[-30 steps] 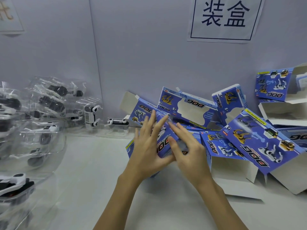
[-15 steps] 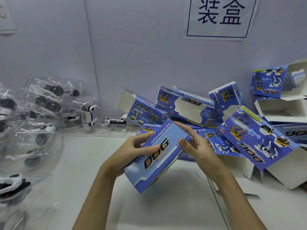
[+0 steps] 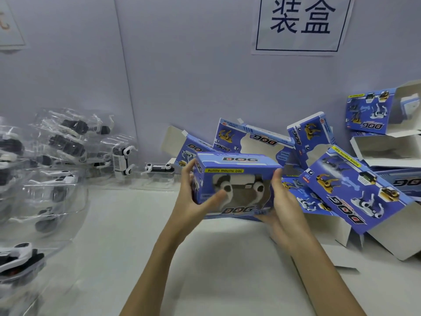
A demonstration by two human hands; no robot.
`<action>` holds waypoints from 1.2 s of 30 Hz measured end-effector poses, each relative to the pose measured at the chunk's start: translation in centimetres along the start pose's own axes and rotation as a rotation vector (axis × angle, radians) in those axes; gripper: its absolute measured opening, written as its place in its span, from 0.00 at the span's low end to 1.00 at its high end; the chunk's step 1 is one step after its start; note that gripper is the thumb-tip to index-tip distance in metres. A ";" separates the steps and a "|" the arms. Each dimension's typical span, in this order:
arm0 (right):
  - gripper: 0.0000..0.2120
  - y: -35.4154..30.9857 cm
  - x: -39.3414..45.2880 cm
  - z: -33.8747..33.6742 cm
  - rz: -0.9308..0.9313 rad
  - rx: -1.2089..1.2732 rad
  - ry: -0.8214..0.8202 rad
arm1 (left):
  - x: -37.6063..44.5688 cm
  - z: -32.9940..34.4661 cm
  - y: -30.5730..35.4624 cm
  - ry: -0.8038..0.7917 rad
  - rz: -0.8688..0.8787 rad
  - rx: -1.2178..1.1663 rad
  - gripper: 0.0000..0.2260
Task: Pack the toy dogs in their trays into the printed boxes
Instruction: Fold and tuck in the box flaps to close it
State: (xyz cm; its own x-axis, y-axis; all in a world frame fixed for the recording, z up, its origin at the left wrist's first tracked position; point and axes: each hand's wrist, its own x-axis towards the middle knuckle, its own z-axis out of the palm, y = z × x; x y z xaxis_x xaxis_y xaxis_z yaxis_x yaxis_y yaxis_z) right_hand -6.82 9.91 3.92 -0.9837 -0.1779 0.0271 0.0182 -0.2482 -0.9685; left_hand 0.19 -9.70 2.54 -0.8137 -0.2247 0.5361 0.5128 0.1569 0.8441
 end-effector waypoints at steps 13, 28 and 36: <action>0.20 1.8 -0.2 1.0 -0.373 -0.152 -0.012 | 1.1 0.1 -0.7 0.243 -0.142 -0.265 0.23; 0.28 -0.6 0.2 -3.0 -0.058 -0.295 -0.413 | 0.8 -2.3 -1.7 0.285 -0.177 -0.264 0.21; 0.32 0.2 -0.1 -1.7 -0.241 -0.179 -0.198 | 0.5 -0.1 -1.7 0.272 -0.261 -0.234 0.25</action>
State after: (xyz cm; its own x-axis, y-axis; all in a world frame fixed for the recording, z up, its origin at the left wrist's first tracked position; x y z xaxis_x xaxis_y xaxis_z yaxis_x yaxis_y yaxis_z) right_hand -7.06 11.45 3.33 -0.9017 -0.3204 0.2904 -0.2590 -0.1376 -0.9560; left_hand -1.11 -10.20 1.38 -0.8387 -0.4773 0.2620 0.3732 -0.1536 0.9149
